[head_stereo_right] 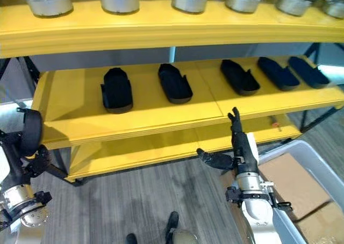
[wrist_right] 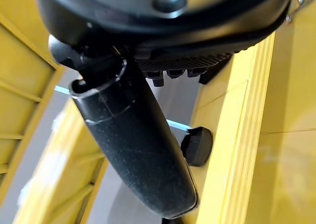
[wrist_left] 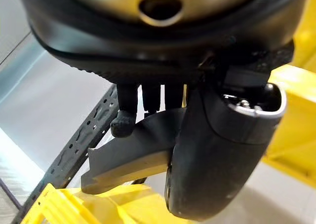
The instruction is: Move parts from the plastic box to the shelf.
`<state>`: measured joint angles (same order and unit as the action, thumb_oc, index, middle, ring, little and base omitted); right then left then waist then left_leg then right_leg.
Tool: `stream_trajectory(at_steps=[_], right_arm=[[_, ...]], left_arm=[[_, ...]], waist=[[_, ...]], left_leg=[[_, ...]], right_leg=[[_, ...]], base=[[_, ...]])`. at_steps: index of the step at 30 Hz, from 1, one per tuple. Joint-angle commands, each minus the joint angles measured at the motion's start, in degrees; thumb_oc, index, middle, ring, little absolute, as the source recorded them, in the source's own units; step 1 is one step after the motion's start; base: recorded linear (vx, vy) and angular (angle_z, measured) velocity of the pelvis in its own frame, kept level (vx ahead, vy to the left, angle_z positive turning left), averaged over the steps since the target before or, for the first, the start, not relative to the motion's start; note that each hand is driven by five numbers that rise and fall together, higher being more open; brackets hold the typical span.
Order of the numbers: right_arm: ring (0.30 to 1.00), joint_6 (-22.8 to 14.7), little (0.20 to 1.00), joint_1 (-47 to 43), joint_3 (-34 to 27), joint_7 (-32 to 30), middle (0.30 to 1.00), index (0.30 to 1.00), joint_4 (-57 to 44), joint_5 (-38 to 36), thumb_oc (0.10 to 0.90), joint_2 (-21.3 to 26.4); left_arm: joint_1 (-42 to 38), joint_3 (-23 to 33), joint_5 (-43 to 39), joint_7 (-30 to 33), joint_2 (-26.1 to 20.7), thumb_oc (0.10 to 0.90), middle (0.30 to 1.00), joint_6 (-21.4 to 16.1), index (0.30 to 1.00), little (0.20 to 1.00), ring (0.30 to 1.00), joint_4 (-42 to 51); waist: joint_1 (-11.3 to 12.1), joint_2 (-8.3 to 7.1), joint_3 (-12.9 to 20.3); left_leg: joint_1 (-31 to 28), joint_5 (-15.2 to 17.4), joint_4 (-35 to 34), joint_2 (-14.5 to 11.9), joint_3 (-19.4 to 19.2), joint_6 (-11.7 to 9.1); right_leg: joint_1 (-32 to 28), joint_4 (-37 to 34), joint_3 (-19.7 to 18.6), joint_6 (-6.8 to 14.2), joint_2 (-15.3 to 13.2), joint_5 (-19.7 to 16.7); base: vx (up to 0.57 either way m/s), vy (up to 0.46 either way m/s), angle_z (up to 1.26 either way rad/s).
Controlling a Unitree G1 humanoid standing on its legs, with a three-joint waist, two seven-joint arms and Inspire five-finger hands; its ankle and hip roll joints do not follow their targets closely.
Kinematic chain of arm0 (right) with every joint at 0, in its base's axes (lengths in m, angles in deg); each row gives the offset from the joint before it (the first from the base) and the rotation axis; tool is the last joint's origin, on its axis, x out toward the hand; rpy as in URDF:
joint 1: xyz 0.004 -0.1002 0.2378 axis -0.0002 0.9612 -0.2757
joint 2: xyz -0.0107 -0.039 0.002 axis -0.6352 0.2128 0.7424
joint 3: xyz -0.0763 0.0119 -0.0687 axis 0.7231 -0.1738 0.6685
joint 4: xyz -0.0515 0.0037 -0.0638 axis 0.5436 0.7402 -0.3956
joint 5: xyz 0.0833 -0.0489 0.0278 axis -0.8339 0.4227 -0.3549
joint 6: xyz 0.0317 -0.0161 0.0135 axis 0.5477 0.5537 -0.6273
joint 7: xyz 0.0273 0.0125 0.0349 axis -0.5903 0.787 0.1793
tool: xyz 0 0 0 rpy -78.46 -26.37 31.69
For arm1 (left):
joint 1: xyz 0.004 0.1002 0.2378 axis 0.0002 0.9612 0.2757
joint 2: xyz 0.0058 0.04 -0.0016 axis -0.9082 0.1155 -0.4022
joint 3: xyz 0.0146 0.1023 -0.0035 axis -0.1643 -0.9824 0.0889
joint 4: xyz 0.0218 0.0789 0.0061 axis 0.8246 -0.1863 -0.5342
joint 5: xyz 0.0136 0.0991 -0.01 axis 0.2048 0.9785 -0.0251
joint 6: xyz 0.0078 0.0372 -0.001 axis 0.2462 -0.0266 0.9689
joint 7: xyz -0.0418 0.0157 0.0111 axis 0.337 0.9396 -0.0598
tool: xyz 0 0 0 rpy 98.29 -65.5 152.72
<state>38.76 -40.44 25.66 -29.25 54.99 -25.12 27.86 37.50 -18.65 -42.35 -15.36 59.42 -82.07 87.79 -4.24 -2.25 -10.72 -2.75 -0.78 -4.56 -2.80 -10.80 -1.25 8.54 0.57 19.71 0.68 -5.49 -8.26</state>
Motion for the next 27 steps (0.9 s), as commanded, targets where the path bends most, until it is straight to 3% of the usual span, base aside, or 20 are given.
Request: stream_trajectory(at_steps=[1,8,10,11,12,14,16,17,18,19,20,21,22,23,27], right_arm=[[1.0,-6.0,1.0,-6.2,-4.2,-1.0,1.0,1.0,-4.3,-1.8,0.9,2.0],[1.0,-6.1,1.0,-5.2,-5.9,-0.4,1.0,1.0,-4.6,-2.9,0.9,3.1],[1.0,-6.2,1.0,-5.0,-6.3,-0.3,1.0,1.0,-4.6,-3.2,0.9,3.3],[1.0,-6.3,1.0,-4.8,-6.3,-0.1,1.0,1.0,-4.8,-3.7,0.9,4.1],[1.0,-6.3,1.0,-4.9,-6.4,-0.1,1.0,1.0,-4.8,-3.7,0.9,4.1],[1.0,-6.5,1.0,-5.7,-5.8,0.1,1.0,1.0,-4.4,-4.2,0.9,4.6],[1.0,-6.5,1.0,-6.2,-5.8,-0.2,1.0,1.0,-4.0,-3.9,0.9,4.5],[1.0,-6.4,1.0,-6.2,-5.8,-0.2,1.0,1.0,-4.1,-3.8,0.9,4.4],[1.0,-6.3,1.0,-6.2,-5.8,-0.4,1.0,1.0,-4.2,-4.1,0.9,4.3],[1.0,-6.2,1.0,-6.1,-5.7,-0.4,1.0,1.0,-4.2,-4.1,0.9,4.2],[1.0,-6.3,1.0,-6.5,-5.0,-0.9,1.0,1.0,-3.9,-4.0,0.9,4.6],[1.0,-6.3,1.0,-6.6,-4.8,-0.9,1.0,1.0,-3.6,-4.0,0.9,4.6],[1.0,-6.1,1.0,-6.3,-5.1,-0.8,1.0,1.0,-3.3,-3.6,0.9,4.7],[1.0,-6.1,1.0,-6.0,-5.5,-0.7,1.0,1.0,-3.5,-3.6,0.9,4.4],[1.0,-5.8,1.0,-6.0,-5.1,-0.8,1.0,1.0,-3.4,-3.9,0.9,3.5]], left_arm=[[-5.8,4.0,2.1,1.6,-6.3,0.4,0.3,-5.2,0.3,0.3,0.3,6.5],[-6.1,2.9,1.9,-1.0,-7.3,0.4,0.3,-5.8,0.3,0.3,0.3,6.9],[-6.6,2.6,1.7,-1.3,-7.4,0.4,0.3,-5.9,0.3,0.3,0.3,6.8],[-7.1,2.1,1.5,-2.0,-7.7,0.4,0.3,-6.7,0.3,0.3,0.3,7.4],[-7.2,2.1,1.5,-2.0,-7.7,0.4,0.3,-6.8,0.3,0.3,0.3,7.4],[-8.1,1.7,1.1,-1.9,-7.8,0.4,0.3,-7.0,0.3,0.3,0.3,7.3],[-7.9,2.4,0.7,-2.1,-7.8,0.4,0.3,-7.0,0.3,0.3,0.3,8.0],[-7.4,3.1,0.7,-2.0,-7.7,0.4,0.3,-7.1,0.3,0.3,0.3,8.8],[-7.0,3.7,0.6,-1.4,-8.0,0.4,0.3,-7.3,0.3,0.3,0.3,9.4],[-6.7,3.8,0.6,-1.4,-8.0,0.4,0.3,-7.3,0.3,0.3,0.3,9.5],[-6.5,4.2,0.4,-0.7,-8.5,0.4,0.3,-7.3,0.3,0.3,0.3,10.0],[-6.3,4.2,0.2,-0.9,-8.4,0.4,0.3,-7.4,0.3,0.3,0.3,10.0],[-6.0,4.2,1.0,-1.2,-8.5,0.4,0.3,-7.4,0.3,0.3,0.3,10.7],[-6.1,4.1,1.0,-1.4,-8.3,0.4,0.3,-7.4,0.3,0.3,0.3,11.0],[-6.4,4.2,1.0,-1.7,-9.1,0.4,0.3,-8.0,0.3,0.3,0.3,12.3]], waist=[[-0.7,0.0,4.0],[-1.5,0.73,3.4],[-1.7,0.71,2.9],[-1.3,0.45,1.1],[-1.5,0.5,1.1],[-0.6,0.17,0.0],[-0.8,-0.08,0.1],[-1.0,-0.28,0.7],[-1.2,-0.74,1.0],[-1.0,-0.85,1.0],[-0.8,-0.33,1.0],[-0.8,0.26,1.2],[-1.5,1.79,1.9],[-2.1,2.34,2.2],[-1.9,2.46,2.7]], left_leg=[[-5.3,5.7,-0.4,0.4,-2.6,-0.9],[-4.4,6.1,3.9,-1.0,-3.1,-2.7],[-2.4,6.8,7.7,-1.4,-3.3,-3.4],[2.9,5.1,17.8,-1.8,-2.1,-5.7],[3.4,5.4,18.5,-1.9,-1.9,-5.8],[7.4,3.3,23.9,-0.9,1.2,-7.8],[8.6,2.3,23.5,-3.3,1.8,-7.8],[7.7,2.9,20.6,-6.1,1.1,-6.9],[6.9,1.8,16.2,-10.9,1.6,-6.4],[5.8,1.1,14.7,-10.9,1.0,-6.6],[5.8,-4.6,9.5,-15.7,3.8,-6.8],[4.5,-4.6,8.2,-15.4,4.4,-6.6],[3.3,-3.1,5.6,-14.2,4.1,-7.4],[2.5,-3.0,5.0,-13.6,2.4,-7.8],[-0.1,-2.3,2.2,-11.2,0.9,-7.3]], right_leg=[[-5.2,-2.2,-0.8,7.1,-2.5,2.8],[-7.9,-3.5,0.5,5.5,-1.7,4.5],[-8.0,-3.3,0.9,4.9,-1.8,5.1],[-8.9,-3.3,1.1,3.4,-2.0,6.3],[-8.9,-3.3,1.3,3.3,-1.9,6.3],[-8.4,-3.0,1.5,2.5,-2.0,6.6],[-7.7,-3.0,1.6,2.7,-1.9,6.5],[-7.6,-3.0,1.3,3.3,-2.1,6.5],[-7.4,-2.5,0.8,4.6,-3.7,6.3],[-7.4,-2.3,0.5,4.6,-3.6,6.5],[-6.5,-1.6,-0.8,5.7,-4.9,7.0],[-6.0,-1.2,-1.6,5.8,-4.7,7.5],[-6.6,-1.2,-2.2,6.2,-4.9,7.1],[-6.9,-1.3,-2.4,6.3,-5.3,6.6],[-7.6,-1.9,-3.1,6.6,-6.5,5.4]], base=[[0.24,-0.192,0.18],[0.07,-0.105,0.14],[-0.02,-0.113,0.23],[-0.04,-0.118,0.24],[-0.05,-0.159,0.3],[-0.04,-0.061,0.38],[0.01,0.007,0.07],[0.13,0.145,-0.07],[0.14,0.144,-0.03],[0.17,0.259,0.02],[0.11,0.195,-0.04],[0.19,0.354,-0.2],[0.16,0.285,-0.65],[0.12,0.239,-0.55],[0.1,0.178,-0.13]])
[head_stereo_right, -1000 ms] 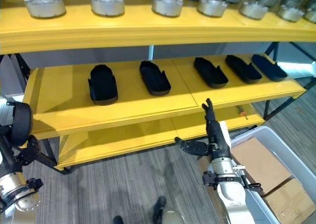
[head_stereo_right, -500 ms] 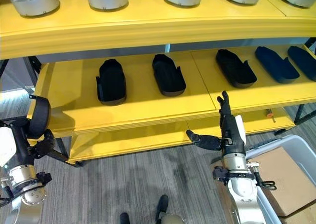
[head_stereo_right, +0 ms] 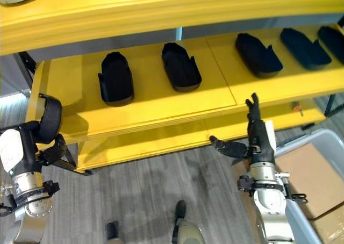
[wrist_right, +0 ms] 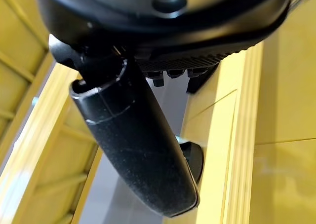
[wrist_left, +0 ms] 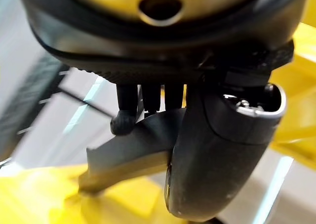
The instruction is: Move parts from the plastic box to the shelf.
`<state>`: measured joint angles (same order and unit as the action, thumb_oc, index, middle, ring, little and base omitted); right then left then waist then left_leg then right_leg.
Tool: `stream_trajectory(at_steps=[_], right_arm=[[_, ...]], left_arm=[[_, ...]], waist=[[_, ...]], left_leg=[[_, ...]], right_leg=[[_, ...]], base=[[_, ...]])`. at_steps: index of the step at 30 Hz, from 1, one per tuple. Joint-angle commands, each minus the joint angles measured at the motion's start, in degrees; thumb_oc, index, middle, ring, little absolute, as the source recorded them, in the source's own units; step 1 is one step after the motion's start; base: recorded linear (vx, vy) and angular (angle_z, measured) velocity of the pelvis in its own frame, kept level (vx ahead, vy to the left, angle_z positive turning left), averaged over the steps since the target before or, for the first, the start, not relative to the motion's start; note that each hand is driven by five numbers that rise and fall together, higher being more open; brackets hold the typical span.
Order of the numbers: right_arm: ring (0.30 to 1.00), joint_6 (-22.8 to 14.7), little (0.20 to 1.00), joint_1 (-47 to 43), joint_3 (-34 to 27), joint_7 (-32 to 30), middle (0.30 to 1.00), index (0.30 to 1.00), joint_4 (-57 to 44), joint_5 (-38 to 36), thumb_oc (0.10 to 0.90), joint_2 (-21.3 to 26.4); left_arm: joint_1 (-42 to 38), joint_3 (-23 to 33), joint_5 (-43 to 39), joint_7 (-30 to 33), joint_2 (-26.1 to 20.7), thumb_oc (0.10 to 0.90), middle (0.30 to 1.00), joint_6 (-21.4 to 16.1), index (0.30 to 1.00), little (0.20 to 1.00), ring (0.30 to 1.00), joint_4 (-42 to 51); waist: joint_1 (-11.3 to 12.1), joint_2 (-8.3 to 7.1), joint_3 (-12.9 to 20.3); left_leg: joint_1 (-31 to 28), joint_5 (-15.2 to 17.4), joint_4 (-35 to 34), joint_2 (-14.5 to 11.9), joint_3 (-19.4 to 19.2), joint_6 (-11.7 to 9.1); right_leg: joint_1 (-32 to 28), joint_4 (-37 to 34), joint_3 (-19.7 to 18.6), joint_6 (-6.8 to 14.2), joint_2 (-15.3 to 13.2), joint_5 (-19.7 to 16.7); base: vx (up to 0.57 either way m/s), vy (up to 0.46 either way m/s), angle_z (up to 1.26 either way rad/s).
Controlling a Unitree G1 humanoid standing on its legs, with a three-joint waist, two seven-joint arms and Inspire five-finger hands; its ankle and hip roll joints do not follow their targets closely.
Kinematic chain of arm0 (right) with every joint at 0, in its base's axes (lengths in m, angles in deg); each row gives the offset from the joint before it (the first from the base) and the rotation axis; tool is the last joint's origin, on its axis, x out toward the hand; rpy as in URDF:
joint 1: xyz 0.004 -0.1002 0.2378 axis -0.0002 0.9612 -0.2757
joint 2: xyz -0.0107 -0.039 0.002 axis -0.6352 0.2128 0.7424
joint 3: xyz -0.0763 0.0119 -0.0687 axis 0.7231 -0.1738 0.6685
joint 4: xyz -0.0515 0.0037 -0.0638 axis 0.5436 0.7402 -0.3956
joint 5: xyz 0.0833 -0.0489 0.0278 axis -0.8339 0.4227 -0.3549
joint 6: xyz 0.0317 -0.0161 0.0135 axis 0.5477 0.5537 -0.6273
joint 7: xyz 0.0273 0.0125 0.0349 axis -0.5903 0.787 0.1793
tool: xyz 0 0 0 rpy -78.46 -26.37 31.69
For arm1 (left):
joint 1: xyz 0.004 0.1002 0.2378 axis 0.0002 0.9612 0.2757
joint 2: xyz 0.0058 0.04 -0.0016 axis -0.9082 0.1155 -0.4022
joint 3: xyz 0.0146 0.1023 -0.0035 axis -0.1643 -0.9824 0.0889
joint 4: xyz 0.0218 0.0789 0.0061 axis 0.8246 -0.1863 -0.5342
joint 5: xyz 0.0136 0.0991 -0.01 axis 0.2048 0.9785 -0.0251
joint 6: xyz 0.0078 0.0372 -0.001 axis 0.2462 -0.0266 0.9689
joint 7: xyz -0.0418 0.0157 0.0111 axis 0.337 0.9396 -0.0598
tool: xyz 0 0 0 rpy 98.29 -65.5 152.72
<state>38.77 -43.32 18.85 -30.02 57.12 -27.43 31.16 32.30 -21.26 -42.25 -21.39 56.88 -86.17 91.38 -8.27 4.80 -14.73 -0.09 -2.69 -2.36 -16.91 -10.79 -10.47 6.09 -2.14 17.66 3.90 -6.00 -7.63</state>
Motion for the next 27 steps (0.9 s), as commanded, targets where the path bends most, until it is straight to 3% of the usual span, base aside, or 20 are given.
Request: stream_trajectory(at_steps=[1,8,13,18,27], right_arm=[[1.0,-5.7,1.0,-3.2,2.2,0.1,1.0,1.0,-5.5,-1.7,0.9,-0.2],[1.0,-4.7,1.0,-3.7,5.9,1.6,1.0,1.0,-5.0,-0.8,0.9,-1.3],[1.0,-4.8,1.0,-3.0,6.2,2.2,1.0,1.0,-5.1,-0.8,0.9,-1.5],[1.0,-5.5,1.0,-2.2,6.5,3.0,1.0,1.0,-5.6,-0.9,0.9,-1.2],[1.0,-6.6,1.0,-1.4,7.1,4.0,1.0,1.0,-4.9,-0.5,0.9,0.3]], left_arm=[[-1.8,6.5,0.8,4.1,-7.1,0.4,0.3,-4.3,0.3,0.3,0.3,9.2],[-6.5,4.6,3.3,2.5,-13.0,0.4,0.3,-4.5,0.3,0.3,0.3,11.0],[-7.1,5.1,5.0,2.6,-15.0,0.4,0.3,-4.5,0.3,0.3,0.3,12.4],[-8.2,6.5,7.0,2.6,-19.8,0.4,0.3,-5.0,0.3,0.3,0.3,15.4],[-8.7,4.9,13.6,0.7,-35.1,0.4,0.3,-5.6,0.3,0.3,0.3,11.9]], waist=[[2.3,-4.74,6.9],[1.1,-5.31,8.1],[0.8,-5.55,8.5],[-0.2,-5.4,9.3],[-1.2,-4.57,9.6]], left_leg=[[-4.1,0.5,-0.8,3.9,-0.1,2.2],[-7.6,3.8,-2.6,6.7,-3.6,3.3],[-8.3,4.4,-2.6,7.0,-4.4,3.3],[-9.3,4.7,-2.6,6.8,-4.7,3.0],[-9.8,4.5,-2.6,6.4,-5.3,2.5]], right_leg=[[-5.5,0.5,-1.3,3.9,-6.6,4.5],[-5.2,0.0,-2.9,6.1,-8.7,2.8],[-5.2,-0.2,-3.4,6.6,-9.0,2.4],[-5.7,-0.7,-3.7,7.0,-9.1,1.8],[-5.7,-1.3,-4.3,7.5,-8.7,1.1]], base=[[0.09,0.175,0.1],[0.06,0.119,-0.1],[0.03,0.034,-0.21],[0.0,-0.001,-0.08],[-0.01,-0.007,-0.05]])
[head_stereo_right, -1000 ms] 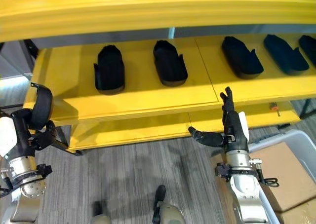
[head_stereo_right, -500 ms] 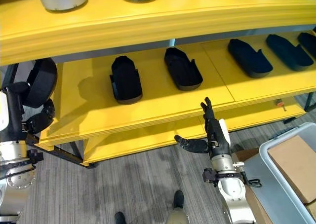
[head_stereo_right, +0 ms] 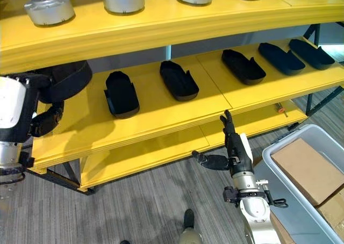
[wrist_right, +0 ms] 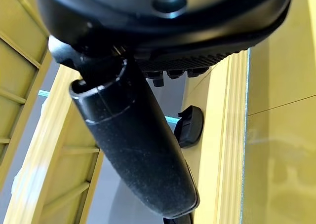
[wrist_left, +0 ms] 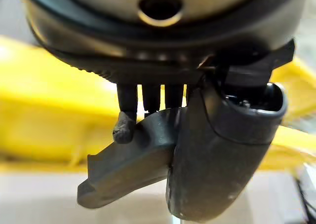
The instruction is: Move parts from the plastic box to the shelf.
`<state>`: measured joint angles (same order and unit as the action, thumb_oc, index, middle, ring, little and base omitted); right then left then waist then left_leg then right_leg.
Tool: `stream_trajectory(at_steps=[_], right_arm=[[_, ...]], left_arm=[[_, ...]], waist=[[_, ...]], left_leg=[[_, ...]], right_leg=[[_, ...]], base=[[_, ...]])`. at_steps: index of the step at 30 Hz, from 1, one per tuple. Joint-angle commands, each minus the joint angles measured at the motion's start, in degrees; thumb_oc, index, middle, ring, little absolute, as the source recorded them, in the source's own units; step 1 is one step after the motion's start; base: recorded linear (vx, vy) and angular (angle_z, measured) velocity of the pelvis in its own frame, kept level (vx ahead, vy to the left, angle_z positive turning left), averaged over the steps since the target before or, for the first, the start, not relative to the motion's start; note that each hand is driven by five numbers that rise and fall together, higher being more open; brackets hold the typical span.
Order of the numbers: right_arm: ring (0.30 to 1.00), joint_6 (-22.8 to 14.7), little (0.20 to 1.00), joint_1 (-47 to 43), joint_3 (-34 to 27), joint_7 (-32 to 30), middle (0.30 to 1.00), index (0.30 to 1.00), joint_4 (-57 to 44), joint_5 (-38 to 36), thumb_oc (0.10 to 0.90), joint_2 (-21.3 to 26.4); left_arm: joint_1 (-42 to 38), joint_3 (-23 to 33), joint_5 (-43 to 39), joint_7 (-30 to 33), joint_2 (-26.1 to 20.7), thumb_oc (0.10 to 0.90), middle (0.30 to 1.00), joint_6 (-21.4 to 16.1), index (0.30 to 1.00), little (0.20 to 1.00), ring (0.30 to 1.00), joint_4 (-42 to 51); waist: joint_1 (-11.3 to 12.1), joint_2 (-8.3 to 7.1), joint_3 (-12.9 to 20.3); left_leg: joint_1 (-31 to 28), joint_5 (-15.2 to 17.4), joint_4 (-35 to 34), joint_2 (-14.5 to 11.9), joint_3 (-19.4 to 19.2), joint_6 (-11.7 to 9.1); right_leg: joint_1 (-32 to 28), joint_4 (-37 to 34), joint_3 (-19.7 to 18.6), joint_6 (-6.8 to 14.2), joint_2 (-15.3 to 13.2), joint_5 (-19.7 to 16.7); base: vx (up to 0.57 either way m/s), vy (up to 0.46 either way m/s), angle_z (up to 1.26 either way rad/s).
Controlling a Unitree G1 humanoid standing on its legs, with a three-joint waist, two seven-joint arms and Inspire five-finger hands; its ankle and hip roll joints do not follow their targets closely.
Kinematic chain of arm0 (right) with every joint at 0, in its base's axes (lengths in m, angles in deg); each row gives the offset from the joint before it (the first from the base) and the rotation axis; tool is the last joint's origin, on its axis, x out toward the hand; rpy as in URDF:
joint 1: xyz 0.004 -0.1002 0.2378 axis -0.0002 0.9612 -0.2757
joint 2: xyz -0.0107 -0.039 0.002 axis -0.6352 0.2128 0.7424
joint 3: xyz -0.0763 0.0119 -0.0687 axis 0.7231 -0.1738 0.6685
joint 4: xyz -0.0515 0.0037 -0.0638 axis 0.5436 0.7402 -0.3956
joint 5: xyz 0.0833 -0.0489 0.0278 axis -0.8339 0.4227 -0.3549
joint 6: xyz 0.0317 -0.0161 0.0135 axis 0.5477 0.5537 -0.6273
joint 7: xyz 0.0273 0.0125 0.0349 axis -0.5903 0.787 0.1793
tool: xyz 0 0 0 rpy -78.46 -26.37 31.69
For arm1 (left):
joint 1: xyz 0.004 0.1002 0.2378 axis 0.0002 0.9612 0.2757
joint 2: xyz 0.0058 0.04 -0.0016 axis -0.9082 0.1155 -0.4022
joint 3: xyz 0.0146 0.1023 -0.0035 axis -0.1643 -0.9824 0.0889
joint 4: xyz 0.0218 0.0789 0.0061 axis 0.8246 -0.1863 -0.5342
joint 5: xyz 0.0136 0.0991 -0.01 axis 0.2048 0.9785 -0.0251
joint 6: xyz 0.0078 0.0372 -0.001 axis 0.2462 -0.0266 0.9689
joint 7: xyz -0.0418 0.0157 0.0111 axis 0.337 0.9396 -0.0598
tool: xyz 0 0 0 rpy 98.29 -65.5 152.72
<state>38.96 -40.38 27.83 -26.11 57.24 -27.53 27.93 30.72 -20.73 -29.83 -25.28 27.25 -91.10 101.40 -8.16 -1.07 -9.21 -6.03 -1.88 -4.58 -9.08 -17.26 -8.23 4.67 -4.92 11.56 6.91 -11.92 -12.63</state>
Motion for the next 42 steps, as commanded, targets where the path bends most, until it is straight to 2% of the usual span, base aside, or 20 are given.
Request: stream_trajectory(at_steps=[1,5,7,13,18,21,27,28,29,35,37,42], right_arm=[[1.0,-6.9,1.0,-4.3,-1.8,0.2,1.0,1.0,-4.9,-0.4,0.9,3.6],[1.0,-7.2,1.0,-3.8,-2.2,0.6,1.0,1.0,-4.7,-0.9,0.9,3.4],[1.0,-7.5,1.0,-3.4,-2.6,0.7,1.0,1.0,-4.4,-1.3,0.9,3.3],[1.0,-6.9,1.0,-3.4,-4.0,0.7,1.0,1.0,-4.2,-1.5,0.9,3.0],[1.0,-6.1,1.0,-4.0,-5.0,0.6,1.0,1.0,-4.4,-1.4,0.9,2.5],[1.0,-5.4,1.0,-4.1,-5.6,0.6,1.0,1.0,-4.5,-1.1,0.9,2.2],[1.0,-5.4,1.0,-4.2,-5.5,0.6,1.0,1.0,-4.6,-1.1,0.9,2.3],[1.0,-4.5,1.0,-4.4,-6.2,0.1,1.0,1.0,-4.5,-0.3,0.9,2.1],[1.0,-4.3,1.0,-4.5,-6.2,0.1,1.0,1.0,-4.5,-0.2,0.9,2.0],[1.0,-4.0,1.0,-4.6,-6.3,0.1,1.0,1.0,-4.4,0.0,0.9,2.2],[1.0,-4.3,1.0,-4.4,-6.0,0.7,1.0,1.0,-4.6,-0.3,0.9,2.2],[1.0,-4.7,1.0,-3.5,-5.2,1.4,1.0,1.0,-4.7,-0.2,0.9,2.7]], left_arm=[[-6.8,4.1,2.0,4.3,-6.9,0.4,0.3,-0.7,0.3,0.3,0.3,0.8],[-4.1,4.6,4.0,4.2,-10.0,0.4,0.3,-0.2,0.3,0.3,0.3,-3.2],[-1.4,5.7,5.2,4.3,-10.5,0.4,0.3,1.4,0.3,0.3,0.3,-7.4],[1.9,8.3,5.6,3.6,-7.6,0.4,0.3,4.7,0.3,0.3,0.3,-14.8],[2.4,9.8,6.1,3.0,-5.1,0.4,0.3,6.5,0.3,0.3,0.3,-16.9],[3.4,12.0,5.9,3.1,-2.0,0.4,0.3,7.4,0.3,0.3,0.3,-15.8],[3.6,12.3,6.0,3.1,-1.9,0.4,0.3,7.4,0.3,0.3,0.3,-15.6],[3.3,12.9,5.2,2.8,0.9,0.4,0.3,7.7,0.3,0.3,0.3,-14.2],[3.2,12.8,5.4,2.3,1.1,0.4,0.3,7.4,0.3,0.3,0.3,-13.7],[2.2,12.0,5.7,1.3,0.2,0.4,0.3,6.6,0.3,0.3,0.3,-13.0],[1.0,11.3,6.6,0.4,-3.2,0.4,0.3,5.4,0.3,0.3,0.3,-11.8],[-0.1,11.1,7.5,0.1,-8.0,0.4,0.3,4.5,0.3,0.3,0.3,-10.8]], waist=[[-1.4,1.35,4.1],[-1.4,1.37,4.0],[-1.2,1.43,4.1],[-0.5,1.37,3.8],[0.0,1.12,3.6],[0.4,0.98,3.5],[0.3,1.03,3.4],[0.7,0.6,3.2],[0.8,0.52,3.2],[0.6,0.46,3.1],[0.2,0.45,2.9],[-0.2,0.48,2.9]], left_leg=[[-3.8,3.7,-0.4,-1.5,1.1,0.2],[-3.9,3.5,-0.4,-1.6,0.9,0.1],[-3.8,3.4,-0.4,-1.6,0.9,0.0],[-3.9,3.8,-0.4,-1.6,1.2,0.2],[-3.4,3.7,-0.4,-1.2,1.6,0.5],[-3.3,3.8,-0.4,-1.1,1.8,0.7],[-3.3,3.8,-0.4,-1.1,1.8,0.7],[-3.2,3.9,-0.4,-1.0,1.9,0.9],[-3.1,3.9,-0.4,-1.0,1.9,0.9],[-3.1,4.0,-0.4,-1.1,1.8,0.9],[-3.2,4.0,-0.4,-1.2,1.6,0.8],[-3.0,3.9,-0.4,-1.2,1.3,0.6]], right_leg=[[-4.3,1.4,1.7,4.5,-2.7,6.0],[-4.4,1.2,1.5,4.6,-2.5,5.8],[-4.5,0.9,1.6,4.6,-2.4,5.7],[-5.2,0.7,2.1,4.6,-2.4,5.9],[-5.2,0.7,2.3,4.6,-2.8,5.6],[-5.4,0.7,2.7,4.5,-3.0,5.7],[-5.5,0.7,2.7,4.5,-3.0,5.7],[-5.9,0.4,2.9,4.4,-3.1,5.8],[-5.9,0.4,2.9,4.4,-3.0,5.8],[-5.9,0.4,3.1,4.3,-3.0,5.9],[-6.0,0.3,3.1,4.5,-2.9,6.0],[-5.5,0.2,2.8,4.6,-2.9,5.8]], base=[[0.0,0.0,0.0],[0.0,-0.001,-0.05],[0.01,0.002,-0.1],[0.0,0.002,-0.04],[0.0,0.004,0.01],[0.02,0.017,0.09],[0.01,0.004,0.01],[0.04,0.021,-0.01],[0.05,0.025,0.01],[0.0,0.0,0.0],[0.02,0.009,0.04],[0.01,0.002,0.02]])
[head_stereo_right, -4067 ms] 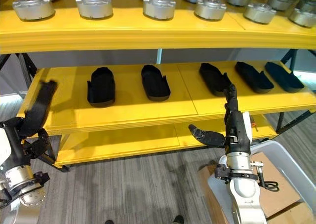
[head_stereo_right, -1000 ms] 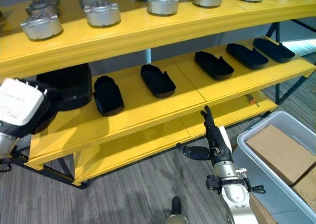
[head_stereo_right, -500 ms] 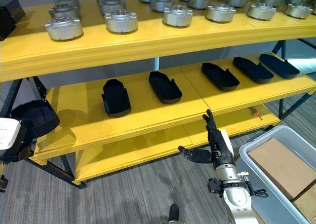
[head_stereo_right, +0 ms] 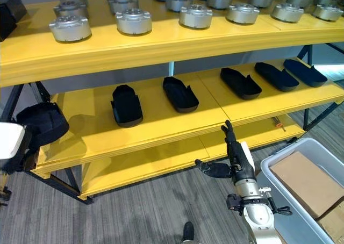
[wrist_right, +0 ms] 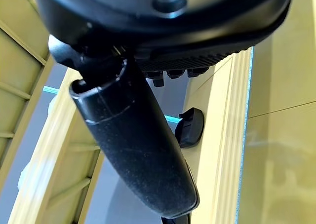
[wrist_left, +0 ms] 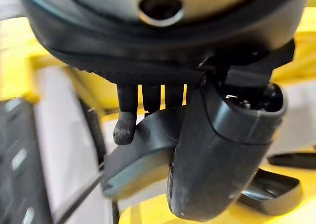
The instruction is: Move parts from the plastic box to the shelf.
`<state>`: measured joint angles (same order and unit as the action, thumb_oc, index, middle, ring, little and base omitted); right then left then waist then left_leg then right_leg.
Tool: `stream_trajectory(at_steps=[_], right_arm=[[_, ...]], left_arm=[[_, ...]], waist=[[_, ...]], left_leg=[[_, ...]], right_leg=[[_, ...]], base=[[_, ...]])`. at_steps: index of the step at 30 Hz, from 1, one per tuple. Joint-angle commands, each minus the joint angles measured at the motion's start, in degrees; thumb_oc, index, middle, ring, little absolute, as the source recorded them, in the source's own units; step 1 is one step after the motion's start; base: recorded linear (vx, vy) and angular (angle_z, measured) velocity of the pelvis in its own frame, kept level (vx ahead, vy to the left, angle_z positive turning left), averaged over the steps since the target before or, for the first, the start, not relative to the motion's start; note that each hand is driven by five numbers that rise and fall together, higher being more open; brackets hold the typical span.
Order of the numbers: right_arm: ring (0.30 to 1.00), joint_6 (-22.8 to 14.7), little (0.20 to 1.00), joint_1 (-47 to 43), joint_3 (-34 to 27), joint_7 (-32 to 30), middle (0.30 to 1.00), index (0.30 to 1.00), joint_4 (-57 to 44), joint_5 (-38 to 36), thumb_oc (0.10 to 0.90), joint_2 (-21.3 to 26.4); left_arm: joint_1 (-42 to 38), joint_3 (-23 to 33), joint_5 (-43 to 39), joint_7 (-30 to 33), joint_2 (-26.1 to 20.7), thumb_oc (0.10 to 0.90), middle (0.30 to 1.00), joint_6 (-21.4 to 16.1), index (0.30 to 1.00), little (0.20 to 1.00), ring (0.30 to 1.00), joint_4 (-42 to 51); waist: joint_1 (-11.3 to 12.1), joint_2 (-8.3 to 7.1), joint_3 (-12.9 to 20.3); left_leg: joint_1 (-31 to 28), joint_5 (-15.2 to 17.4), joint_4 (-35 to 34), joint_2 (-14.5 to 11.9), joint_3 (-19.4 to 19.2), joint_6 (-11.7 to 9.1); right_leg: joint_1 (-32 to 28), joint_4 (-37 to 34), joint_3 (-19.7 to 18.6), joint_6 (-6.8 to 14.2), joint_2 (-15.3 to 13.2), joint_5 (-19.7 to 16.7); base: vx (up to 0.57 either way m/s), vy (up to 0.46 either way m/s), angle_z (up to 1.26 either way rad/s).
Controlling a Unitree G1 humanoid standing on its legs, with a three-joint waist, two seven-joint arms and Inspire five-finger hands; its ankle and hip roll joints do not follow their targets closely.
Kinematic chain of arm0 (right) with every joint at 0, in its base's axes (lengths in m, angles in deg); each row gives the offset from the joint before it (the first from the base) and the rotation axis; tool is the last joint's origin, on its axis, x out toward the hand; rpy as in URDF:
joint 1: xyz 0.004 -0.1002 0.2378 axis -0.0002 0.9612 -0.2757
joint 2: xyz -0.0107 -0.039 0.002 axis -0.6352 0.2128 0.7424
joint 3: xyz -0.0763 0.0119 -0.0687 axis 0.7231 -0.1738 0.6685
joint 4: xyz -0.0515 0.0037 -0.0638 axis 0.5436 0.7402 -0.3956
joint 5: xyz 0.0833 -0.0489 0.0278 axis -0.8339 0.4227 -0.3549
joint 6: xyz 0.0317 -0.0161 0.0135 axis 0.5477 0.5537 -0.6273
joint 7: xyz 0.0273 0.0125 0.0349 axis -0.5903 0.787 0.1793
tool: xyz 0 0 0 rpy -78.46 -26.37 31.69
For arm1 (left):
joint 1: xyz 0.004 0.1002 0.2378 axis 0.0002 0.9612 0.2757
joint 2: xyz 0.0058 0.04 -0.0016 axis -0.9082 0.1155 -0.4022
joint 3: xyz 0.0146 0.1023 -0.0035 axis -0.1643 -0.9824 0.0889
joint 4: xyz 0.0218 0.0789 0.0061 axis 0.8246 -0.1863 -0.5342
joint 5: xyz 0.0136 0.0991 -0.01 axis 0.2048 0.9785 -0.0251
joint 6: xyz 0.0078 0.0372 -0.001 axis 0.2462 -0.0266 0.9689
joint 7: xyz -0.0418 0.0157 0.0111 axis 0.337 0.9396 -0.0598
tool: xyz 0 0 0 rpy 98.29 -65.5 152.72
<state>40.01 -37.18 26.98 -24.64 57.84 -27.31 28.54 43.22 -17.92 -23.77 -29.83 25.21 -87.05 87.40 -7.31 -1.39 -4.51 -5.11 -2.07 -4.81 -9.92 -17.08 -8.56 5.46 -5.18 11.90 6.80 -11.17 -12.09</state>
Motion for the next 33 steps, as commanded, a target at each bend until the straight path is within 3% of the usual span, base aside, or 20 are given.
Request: stream_trajectory(at_steps=[1,6,11,27,33], right_arm=[[1.0,-5.9,1.0,-6.5,-4.1,0.1,1.0,1.0,-5.2,-0.6,0.9,2.2],[1.0,-6.4,1.0,-5.6,-3.8,0.9,1.0,1.0,-5.2,-0.8,0.9,2.6],[1.0,-6.8,1.0,-5.4,-3.6,1.3,1.0,1.0,-5.2,-1.4,0.9,2.9],[1.0,-6.4,1.0,-7.6,-2.6,1.0,1.0,1.0,-4.4,-2.5,0.9,2.9],[1.0,-6.5,1.0,-8.7,-2.2,0.6,1.0,1.0,-4.4,-2.7,0.9,3.1]], left_arm=[[-13.0,8.1,1.6,4.6,-7.1,0.4,0.3,0.2,0.3,0.3,0.3,3.3],[-13.0,7.0,2.6,4.0,-11.5,0.4,0.3,-1.1,0.3,0.3,0.3,3.3],[-12.9,4.4,3.3,3.6,-12.7,0.4,0.3,-1.5,0.3,0.3,0.3,0.4],[-15.8,-6.0,4.3,0.8,-7.4,0.4,0.3,1.3,0.3,0.3,0.3,-14.7],[-17.9,-8.8,5.3,0.4,-7.5,0.4,0.3,1.2,0.3,0.3,0.3,-16.0]], waist=[[-1.2,0.92,-1.8],[-1.5,1.15,-2.0],[-1.9,1.29,-2.4],[-2.3,1.81,-5.4],[-2.6,1.85,-6.6]], left_leg=[[-4.2,4.4,-0.2,-0.5,1.0,0.9],[-3.9,4.1,-0.2,-0.3,0.8,0.9],[-3.6,4.0,-0.2,-0.2,0.8,0.8],[-1.5,3.7,-0.2,0.1,0.9,1.2],[-0.5,3.2,-0.2,0.3,0.8,1.3]], right_leg=[[-6.5,0.6,2.4,4.9,-3.5,5.6],[-6.2,0.4,2.2,4.9,-3.7,5.2],[-5.7,0.4,2.1,5.1,-3.8,5.0],[-3.4,0.7,1.8,5.3,-4.2,4.7],[-2.5,0.7,1.7,5.2,-4.5,4.3]], base=[[0.0,0.0,0.0],[0.0,0.0,0.0],[0.01,0.007,-0.05],[0.0,0.002,0.0],[0.0,0.0,0.0]])
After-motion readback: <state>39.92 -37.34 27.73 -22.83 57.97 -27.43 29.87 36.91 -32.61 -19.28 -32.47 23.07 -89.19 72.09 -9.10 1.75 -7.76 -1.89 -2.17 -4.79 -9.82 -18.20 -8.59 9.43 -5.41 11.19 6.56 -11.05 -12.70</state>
